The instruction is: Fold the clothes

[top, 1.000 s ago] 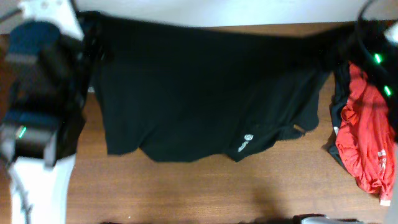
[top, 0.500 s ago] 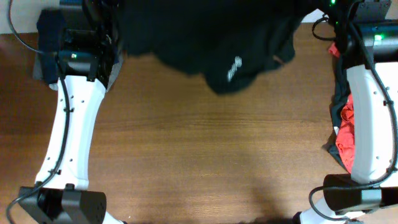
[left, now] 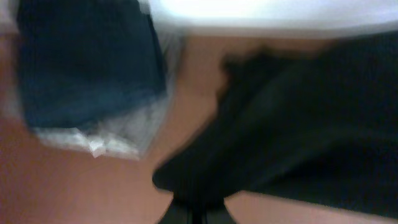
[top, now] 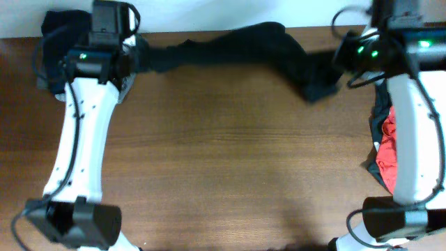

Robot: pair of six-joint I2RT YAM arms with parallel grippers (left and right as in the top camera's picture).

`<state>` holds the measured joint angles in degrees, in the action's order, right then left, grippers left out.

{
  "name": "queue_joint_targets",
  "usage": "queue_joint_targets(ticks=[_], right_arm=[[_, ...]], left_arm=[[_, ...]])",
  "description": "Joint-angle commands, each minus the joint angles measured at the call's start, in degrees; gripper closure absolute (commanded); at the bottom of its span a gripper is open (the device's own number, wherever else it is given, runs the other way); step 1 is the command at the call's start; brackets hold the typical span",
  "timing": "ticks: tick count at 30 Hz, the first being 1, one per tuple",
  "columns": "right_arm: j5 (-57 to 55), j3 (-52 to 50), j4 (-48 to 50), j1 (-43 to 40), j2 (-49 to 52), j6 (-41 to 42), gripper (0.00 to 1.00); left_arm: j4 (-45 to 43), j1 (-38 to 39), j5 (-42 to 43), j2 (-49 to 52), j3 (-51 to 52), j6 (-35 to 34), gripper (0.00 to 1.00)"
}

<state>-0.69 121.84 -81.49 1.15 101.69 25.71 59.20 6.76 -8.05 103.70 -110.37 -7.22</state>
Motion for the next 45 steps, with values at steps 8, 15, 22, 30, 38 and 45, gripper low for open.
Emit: queue_joint_targets(ticks=[8,15,22,30,38,45], right_arm=[[2.0,-19.8,-3.2,4.5,1.1,0.0,0.96],[-0.9,-22.3,-8.5,4.6,1.1,0.3,0.96],[-5.2,-22.3,-13.3,4.6,0.5,5.8,0.96],[-9.2,-22.3,-15.5,6.7,-5.7,9.9,0.96],[-8.8,-23.7,-15.8,6.8,-10.4,10.8,0.96],[-5.0,-24.6,-15.9,6.8,-10.4,10.8,0.96]], left_arm=[[18.0,-0.4,12.6,10.8,0.0,-2.2,0.99],[26.7,-0.4,10.4,12.7,0.0,-2.2,1.0],[33.3,-0.4,7.0,12.6,0.0,-4.4,0.99],[36.3,-0.4,4.5,11.0,0.0,-7.3,0.99],[35.9,-0.4,3.5,4.6,0.0,-8.2,0.99],[37.5,-0.1,4.6,4.1,0.9,-7.7,0.99]])
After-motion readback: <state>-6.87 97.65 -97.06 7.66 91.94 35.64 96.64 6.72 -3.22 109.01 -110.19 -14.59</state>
